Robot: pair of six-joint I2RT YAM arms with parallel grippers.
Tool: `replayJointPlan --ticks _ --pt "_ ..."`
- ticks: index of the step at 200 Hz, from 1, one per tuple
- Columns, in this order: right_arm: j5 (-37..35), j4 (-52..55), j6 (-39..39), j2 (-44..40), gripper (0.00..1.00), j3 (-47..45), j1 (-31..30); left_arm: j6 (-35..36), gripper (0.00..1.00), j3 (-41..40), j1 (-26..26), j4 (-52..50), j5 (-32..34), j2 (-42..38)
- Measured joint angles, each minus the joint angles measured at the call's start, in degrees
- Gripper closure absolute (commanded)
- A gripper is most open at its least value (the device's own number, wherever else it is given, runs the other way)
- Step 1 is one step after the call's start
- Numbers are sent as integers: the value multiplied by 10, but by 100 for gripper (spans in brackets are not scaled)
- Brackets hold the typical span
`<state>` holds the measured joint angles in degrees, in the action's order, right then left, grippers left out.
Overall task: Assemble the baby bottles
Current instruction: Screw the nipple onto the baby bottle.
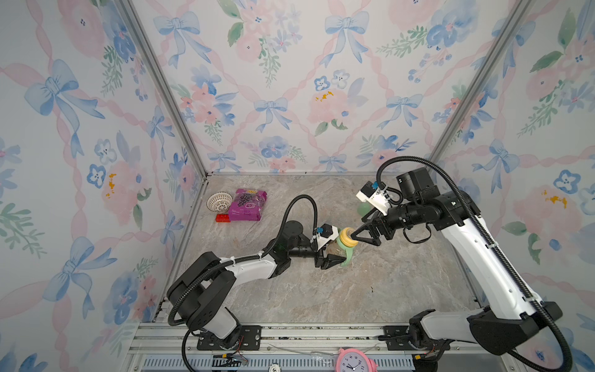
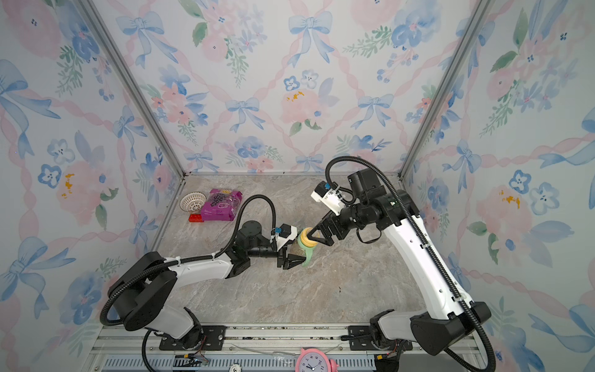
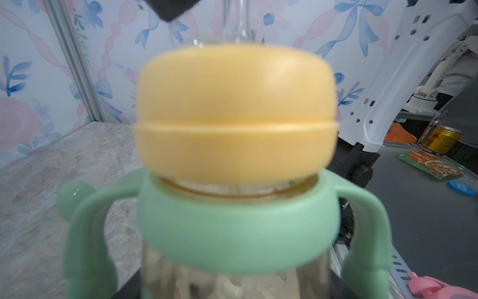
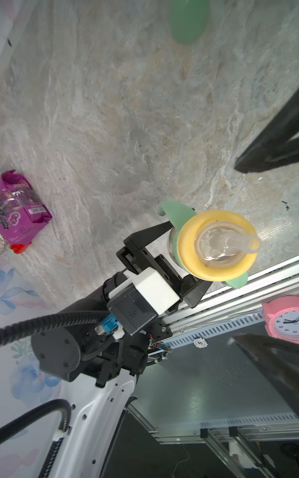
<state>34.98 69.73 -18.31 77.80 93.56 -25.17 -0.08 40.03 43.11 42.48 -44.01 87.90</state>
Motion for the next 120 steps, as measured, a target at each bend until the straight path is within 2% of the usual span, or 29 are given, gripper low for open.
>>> replayJointPlan --ticks 58,96,120 --pt "-8 3 -30 9 1 -30 -14 -2 100 0 0 -5 -10 0" --pt "-12 0 -29 30 6 -44 -17 -2 100 0 1 -5 -11 0" --pt "-13 -3 -27 38 13 -47 -17 -2 100 0 1 -5 -15 0"
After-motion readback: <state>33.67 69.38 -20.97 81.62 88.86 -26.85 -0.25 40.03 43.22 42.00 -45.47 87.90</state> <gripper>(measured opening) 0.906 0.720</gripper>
